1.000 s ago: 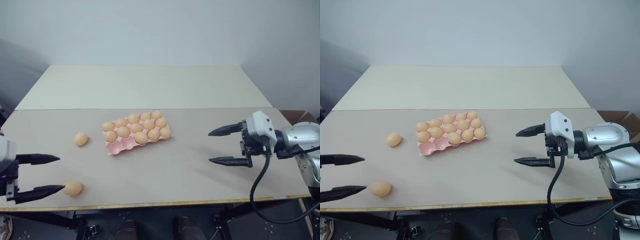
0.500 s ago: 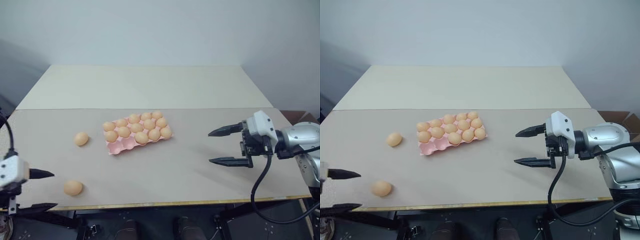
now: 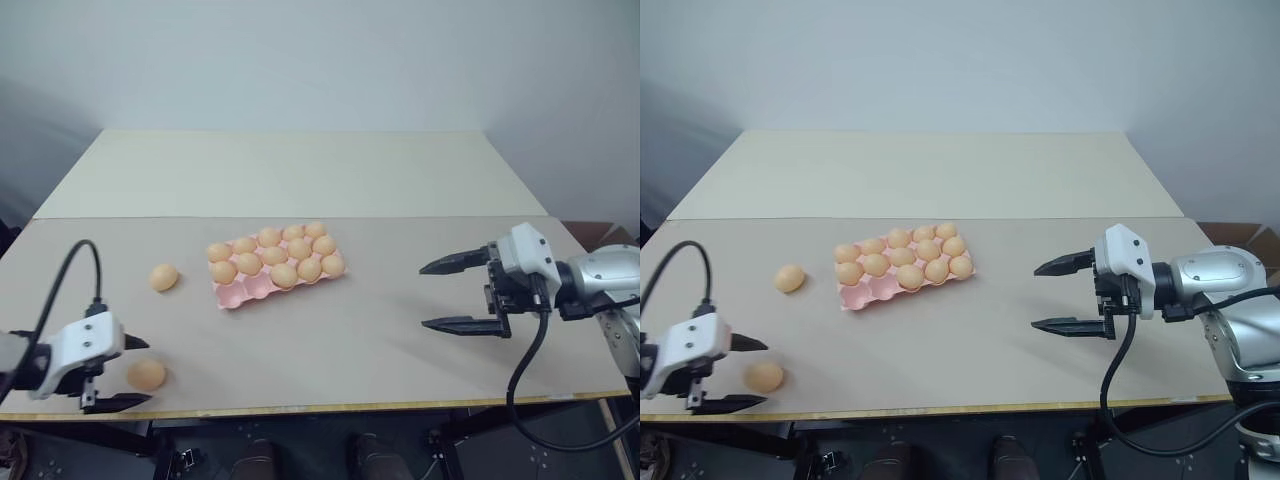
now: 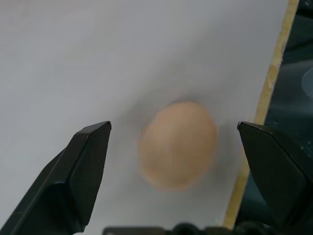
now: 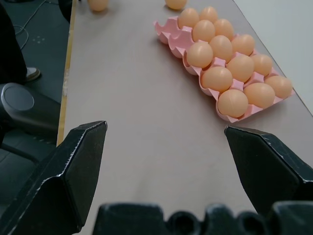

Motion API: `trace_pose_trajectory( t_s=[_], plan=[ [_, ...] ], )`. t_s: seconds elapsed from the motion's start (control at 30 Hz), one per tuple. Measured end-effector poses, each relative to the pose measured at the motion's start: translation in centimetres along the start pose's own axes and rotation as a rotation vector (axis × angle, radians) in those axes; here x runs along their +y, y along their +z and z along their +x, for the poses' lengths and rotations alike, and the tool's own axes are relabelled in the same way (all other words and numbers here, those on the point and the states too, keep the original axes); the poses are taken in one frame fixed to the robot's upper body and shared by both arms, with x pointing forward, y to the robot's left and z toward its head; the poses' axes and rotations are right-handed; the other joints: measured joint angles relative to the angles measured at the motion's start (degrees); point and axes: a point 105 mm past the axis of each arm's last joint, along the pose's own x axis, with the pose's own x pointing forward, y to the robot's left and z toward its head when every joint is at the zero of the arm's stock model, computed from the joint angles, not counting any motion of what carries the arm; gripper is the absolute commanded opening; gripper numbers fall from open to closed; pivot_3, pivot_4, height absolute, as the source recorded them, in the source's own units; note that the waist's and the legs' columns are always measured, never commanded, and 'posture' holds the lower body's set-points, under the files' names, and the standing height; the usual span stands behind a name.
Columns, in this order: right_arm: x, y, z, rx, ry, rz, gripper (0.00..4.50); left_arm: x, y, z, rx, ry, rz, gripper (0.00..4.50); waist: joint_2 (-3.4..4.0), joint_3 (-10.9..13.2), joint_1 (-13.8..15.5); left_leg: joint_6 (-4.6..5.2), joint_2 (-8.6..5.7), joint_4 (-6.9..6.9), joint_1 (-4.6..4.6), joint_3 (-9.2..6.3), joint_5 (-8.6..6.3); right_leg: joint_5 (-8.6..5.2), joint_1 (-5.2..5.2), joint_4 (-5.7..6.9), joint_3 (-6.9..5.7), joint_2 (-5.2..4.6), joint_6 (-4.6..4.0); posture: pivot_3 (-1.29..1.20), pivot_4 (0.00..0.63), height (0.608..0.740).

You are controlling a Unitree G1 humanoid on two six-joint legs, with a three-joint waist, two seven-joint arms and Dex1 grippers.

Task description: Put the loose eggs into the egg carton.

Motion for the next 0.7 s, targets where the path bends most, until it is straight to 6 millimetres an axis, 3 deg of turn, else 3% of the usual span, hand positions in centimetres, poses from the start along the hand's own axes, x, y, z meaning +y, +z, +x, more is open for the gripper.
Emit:
trace_pose_trajectory(
  t_s=[0.2,0.43,0.7],
  plan=[
    [0.1,0.4,-0.3,-0.007,-0.015,0.001,4.50,0.1,-1.0,0.9,0.061,-0.026,0.049,2.09,0.00,0.00,-0.15,-0.02,0.01,0.00,0.04,0.01,-0.01,0.00,0.01,0.03,0.01,-0.01,0.00,0.00,0.150,0.740],
    [0.1,0.4,-0.3,-0.014,-0.014,0.009,4.50,0.5,-1.1,0.7,0.055,-0.010,0.056,1.99,0.00,0.00,-0.02,0.04,0.01,0.00,0.03,0.01,0.02,0.00,0.00,0.03,0.01,-0.01,0.00,0.00,0.150,0.740],
    [1.2,0.9,-0.6,-0.050,0.106,0.021,4.50,1.1,-0.5,0.3,0.027,0.007,0.061,1.99,0.00,0.00,0.10,0.12,0.01,0.00,0.02,0.01,0.07,0.00,0.01,0.02,0.01,-0.01,0.00,0.00,0.150,0.740]
  ],
)
